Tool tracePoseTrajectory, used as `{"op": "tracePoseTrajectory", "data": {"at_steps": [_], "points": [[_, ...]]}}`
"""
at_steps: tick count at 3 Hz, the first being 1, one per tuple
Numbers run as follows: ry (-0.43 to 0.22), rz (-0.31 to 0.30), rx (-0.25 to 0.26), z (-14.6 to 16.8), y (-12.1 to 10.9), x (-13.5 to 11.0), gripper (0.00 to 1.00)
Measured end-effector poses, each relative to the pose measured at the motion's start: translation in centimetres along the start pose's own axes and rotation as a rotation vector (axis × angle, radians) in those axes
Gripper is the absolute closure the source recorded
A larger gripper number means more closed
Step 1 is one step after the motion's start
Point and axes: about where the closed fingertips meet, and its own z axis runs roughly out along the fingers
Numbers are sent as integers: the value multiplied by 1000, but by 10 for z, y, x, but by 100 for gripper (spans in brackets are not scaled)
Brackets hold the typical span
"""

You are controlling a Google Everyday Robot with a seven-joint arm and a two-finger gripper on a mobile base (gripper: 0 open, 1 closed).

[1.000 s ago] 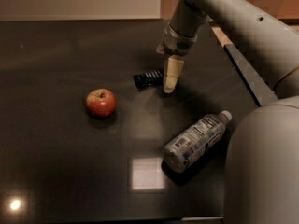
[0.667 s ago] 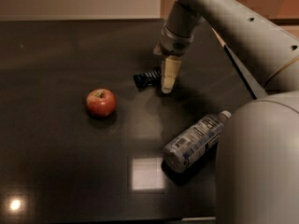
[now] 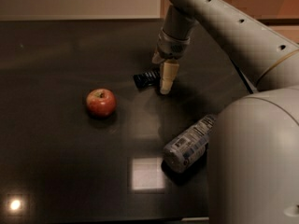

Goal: Pick rxbar blueberry

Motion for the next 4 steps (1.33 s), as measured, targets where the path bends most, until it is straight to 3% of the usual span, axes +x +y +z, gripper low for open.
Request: {"op": "tracePoseTrajectory", "data": {"at_steps": [3, 4], "points": [[24, 0, -17, -1, -1, 6, 88], [-18, 39, 22, -28, 1, 13, 100]]}}
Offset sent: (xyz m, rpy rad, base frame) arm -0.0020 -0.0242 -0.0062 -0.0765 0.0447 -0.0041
